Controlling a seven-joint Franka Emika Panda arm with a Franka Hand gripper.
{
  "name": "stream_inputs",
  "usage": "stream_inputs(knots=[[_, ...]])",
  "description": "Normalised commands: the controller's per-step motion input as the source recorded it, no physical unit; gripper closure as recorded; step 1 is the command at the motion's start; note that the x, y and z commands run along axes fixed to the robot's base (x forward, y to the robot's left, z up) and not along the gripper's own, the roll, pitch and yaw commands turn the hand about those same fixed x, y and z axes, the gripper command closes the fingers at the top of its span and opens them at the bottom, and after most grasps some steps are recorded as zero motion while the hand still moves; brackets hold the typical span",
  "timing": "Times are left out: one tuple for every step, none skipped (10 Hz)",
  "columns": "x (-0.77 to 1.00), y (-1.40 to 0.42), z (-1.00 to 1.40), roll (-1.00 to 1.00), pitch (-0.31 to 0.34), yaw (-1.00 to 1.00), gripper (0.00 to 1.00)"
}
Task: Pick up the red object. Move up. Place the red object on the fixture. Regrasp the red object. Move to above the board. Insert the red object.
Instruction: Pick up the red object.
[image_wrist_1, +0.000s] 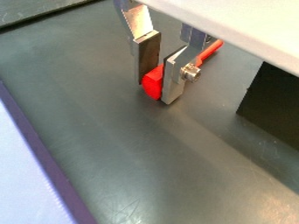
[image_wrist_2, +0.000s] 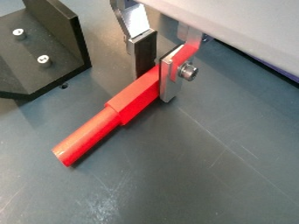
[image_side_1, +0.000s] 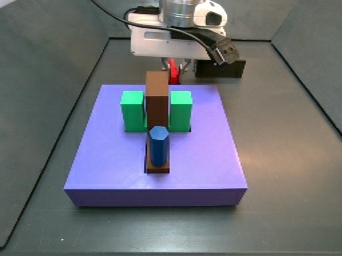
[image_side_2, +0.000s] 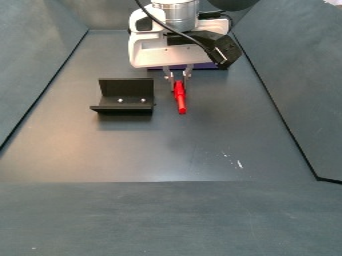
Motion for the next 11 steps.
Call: stream_inputs(knots=[[0.0,0.0,0.0,0.0,0.0,0.0,1.0],[0.0,0.0,0.0,0.0,0.0,0.0,1.0],[0.0,0.0,0.0,0.0,0.0,0.0,1.0],[0.0,0.0,0.0,0.0,0.0,0.0,1.0],[0.0,0.0,0.0,0.0,0.0,0.0,1.0],[0.0,0.0,0.0,0.0,0.0,0.0,1.0],[0.0,0.0,0.0,0.0,0.0,0.0,1.0],[0.0,0.0,0.0,0.0,0.0,0.0,1.0],[0.0,0.0,0.0,0.0,0.0,0.0,1.0],[0.0,0.0,0.0,0.0,0.0,0.0,1.0],[0.0,0.0,0.0,0.0,0.0,0.0,1.0]])
